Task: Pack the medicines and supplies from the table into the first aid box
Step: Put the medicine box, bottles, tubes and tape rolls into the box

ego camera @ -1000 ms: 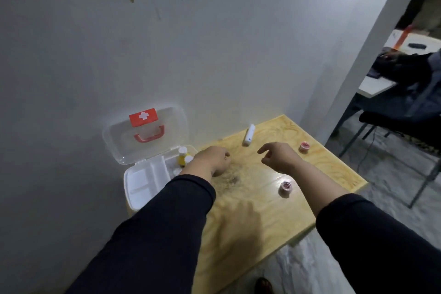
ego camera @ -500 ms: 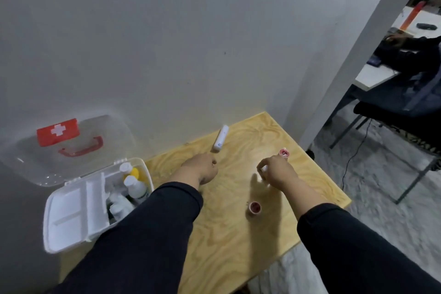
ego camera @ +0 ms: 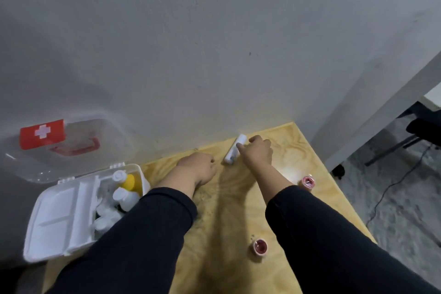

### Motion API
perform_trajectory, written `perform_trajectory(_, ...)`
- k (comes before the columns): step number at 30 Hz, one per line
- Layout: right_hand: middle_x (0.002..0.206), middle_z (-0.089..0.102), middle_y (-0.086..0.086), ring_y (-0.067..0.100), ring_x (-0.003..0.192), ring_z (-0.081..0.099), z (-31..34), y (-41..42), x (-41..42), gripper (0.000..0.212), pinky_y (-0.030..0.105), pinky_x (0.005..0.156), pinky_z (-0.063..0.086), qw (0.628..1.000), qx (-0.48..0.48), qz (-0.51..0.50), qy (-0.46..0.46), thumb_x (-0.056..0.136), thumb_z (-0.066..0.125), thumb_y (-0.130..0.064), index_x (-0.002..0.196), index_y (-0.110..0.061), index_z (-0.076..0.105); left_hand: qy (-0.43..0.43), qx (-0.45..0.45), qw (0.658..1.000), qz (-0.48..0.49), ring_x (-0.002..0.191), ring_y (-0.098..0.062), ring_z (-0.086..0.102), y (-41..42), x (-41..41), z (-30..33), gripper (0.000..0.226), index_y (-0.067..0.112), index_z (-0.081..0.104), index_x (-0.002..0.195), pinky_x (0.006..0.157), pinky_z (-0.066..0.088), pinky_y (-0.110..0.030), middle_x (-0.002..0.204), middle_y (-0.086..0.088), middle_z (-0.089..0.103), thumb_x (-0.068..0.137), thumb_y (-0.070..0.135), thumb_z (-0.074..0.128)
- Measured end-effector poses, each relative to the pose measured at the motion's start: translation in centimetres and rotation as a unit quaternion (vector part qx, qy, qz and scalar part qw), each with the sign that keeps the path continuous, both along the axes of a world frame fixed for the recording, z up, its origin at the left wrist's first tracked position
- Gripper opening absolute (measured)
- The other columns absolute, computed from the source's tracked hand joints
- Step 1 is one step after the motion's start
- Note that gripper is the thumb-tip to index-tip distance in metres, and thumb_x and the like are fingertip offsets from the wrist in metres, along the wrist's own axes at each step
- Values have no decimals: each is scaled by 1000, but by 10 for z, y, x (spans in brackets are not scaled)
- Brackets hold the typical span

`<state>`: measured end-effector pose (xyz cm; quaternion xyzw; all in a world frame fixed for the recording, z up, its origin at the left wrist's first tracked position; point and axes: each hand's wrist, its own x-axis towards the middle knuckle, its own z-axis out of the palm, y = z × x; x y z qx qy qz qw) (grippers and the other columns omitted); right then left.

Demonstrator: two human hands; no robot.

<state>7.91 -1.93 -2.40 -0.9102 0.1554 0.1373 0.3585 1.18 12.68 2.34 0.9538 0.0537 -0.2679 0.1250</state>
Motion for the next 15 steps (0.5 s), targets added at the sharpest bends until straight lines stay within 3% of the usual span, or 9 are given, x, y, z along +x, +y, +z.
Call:
perform_trajectory(3,131,40,13,34,121,40,-2,15,11,53,36,74,41,998,-64,10,3,86,59,-43,125,-11,45,4,-28,1000,10,122,-26,53,4,-6,-3,45,21,49,138,100,46,-41,139,-3,53,99,39,35)
perform_trajectory(6,132,41,15,36,120,43,-2,26,16,45,39,81,46,995,-95,34,-2,88,59,-32,124,-9,45,8,-41,999,21,126,-27,50,10,-12,-6,45,21,45,141,103,44,-41,143,-4,50,99,35,37)
perform_trajectory(10,122,50,16,37,106,54,-6,26,3,28,38,81,47,995,-68,62,-37,91,51,-18,117,-9,51,9,-44,998,34,125,-27,51,14,-21,-8,45,22,45,141,102,45,-41,143,-4,50,99,34,38)
perform_trajectory(15,113,62,11,29,97,62,8,24,-25,29,27,71,45,994,2,95,-60,89,55,-32,112,-14,59,-21,-68,996,49,119,-25,55,21,-35,4,42,25,51,136,99,48,-41,137,-1,55,96,34,39)
